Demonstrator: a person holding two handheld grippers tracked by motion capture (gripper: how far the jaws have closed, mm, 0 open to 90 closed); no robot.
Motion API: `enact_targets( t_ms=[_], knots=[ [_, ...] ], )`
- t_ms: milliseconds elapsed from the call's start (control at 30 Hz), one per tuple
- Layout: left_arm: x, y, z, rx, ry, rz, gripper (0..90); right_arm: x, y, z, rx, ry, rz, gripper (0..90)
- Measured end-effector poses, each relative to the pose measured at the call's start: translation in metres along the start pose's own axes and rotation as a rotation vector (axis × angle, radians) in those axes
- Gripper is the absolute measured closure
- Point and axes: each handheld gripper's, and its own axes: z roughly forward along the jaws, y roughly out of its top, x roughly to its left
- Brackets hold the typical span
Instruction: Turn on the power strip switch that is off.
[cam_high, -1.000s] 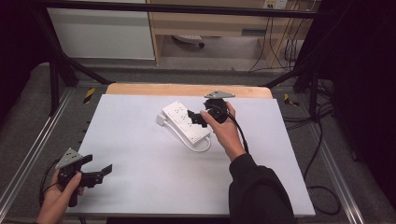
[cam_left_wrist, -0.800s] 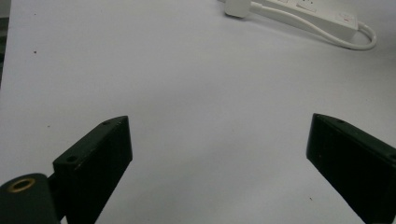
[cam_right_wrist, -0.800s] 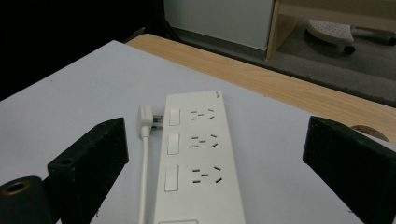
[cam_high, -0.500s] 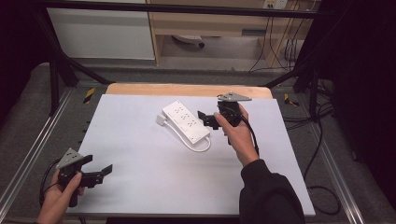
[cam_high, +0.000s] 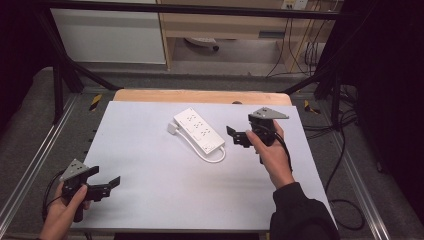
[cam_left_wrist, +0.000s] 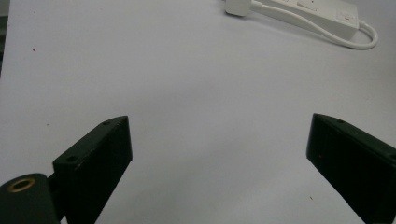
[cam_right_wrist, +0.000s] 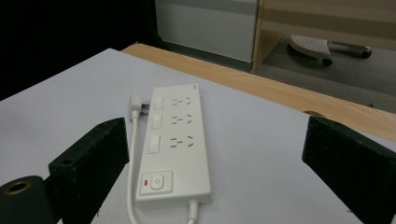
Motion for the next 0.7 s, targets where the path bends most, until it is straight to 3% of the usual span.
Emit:
enact_targets(
  t_ms=[200, 500, 700],
  knots=[
    [0.0, 0.0, -0.001, -0.01, -0.001, -0.005, 6.9, -0.012, -0.02, -0.025, -0.029, -0.01, 0.029, 6.4],
    [0.001, -0.001, -0.001, -0.001, 0.007, -0.003, 6.9, -0.028, -0.051, -0.049, -0.031, -0.045, 0.059, 6.4],
    [0.001, -0.001, 0.0, 0.001, 0.01, -0.009, 7.0, -0.038, -0.087, -0.064, -0.018, -0.094, 0.068, 6.6]
  ],
)
